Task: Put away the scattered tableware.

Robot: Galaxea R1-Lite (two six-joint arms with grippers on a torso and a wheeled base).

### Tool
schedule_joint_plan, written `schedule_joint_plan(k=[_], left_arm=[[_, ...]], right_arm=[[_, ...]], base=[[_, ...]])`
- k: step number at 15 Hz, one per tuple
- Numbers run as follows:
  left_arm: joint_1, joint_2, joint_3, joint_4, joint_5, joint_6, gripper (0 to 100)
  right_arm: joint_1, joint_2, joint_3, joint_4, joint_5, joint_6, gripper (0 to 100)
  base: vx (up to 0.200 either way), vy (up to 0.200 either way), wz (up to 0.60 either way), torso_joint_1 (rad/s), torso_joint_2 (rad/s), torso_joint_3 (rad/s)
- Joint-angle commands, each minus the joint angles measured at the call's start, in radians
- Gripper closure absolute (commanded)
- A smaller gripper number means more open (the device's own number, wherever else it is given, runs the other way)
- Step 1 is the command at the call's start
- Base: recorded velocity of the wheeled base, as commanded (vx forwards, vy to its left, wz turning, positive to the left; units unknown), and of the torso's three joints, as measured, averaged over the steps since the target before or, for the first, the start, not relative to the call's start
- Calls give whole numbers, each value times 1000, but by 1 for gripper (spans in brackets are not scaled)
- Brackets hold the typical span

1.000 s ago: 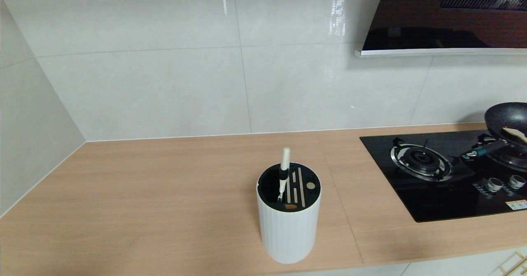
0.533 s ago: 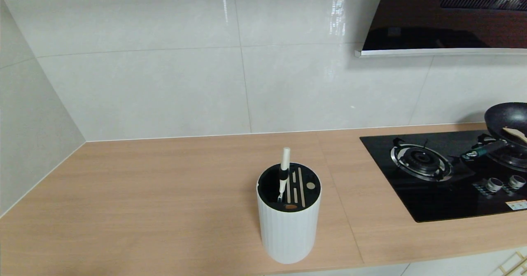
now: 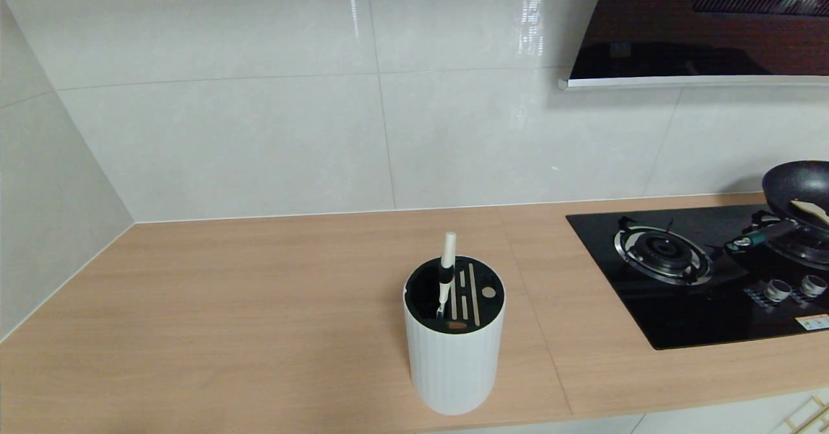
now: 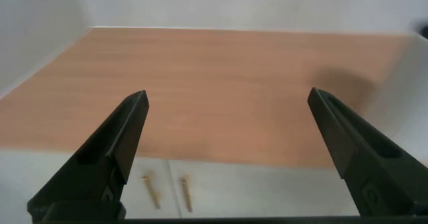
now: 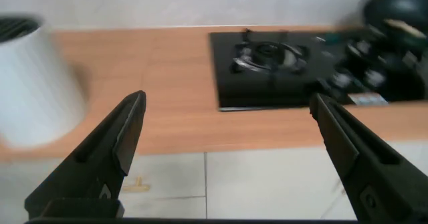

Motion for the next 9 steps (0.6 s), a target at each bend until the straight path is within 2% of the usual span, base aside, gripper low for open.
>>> schedule_joint_plan(k=[1, 2, 5, 6, 8, 9], left_arm=[[0, 2, 1, -2, 1, -7, 0], [0, 2, 1, -3, 2, -30, 0], [0, 2, 1, -5, 1, -32, 0], [0, 2, 1, -5, 1, -32, 0], [0, 2, 1, -5, 1, -32, 0], [0, 2, 1, -5, 1, -32, 0]], right_arm=[[0, 2, 2, 0, 6, -11, 0], [0, 2, 2, 0, 10, -15, 0], [0, 2, 0, 11, -4, -16, 0], [0, 2, 2, 11, -68, -4, 0], [0, 2, 2, 40, -117, 104, 0], [0, 2, 2, 43, -116, 101, 0]], base=[[0, 0, 0, 0, 0, 0], [0, 0, 0, 0, 0, 0], [0, 0, 0, 0, 0, 0], [0, 0, 0, 0, 0, 0], [0, 0, 0, 0, 0, 0], [0, 0, 0, 0, 0, 0]])
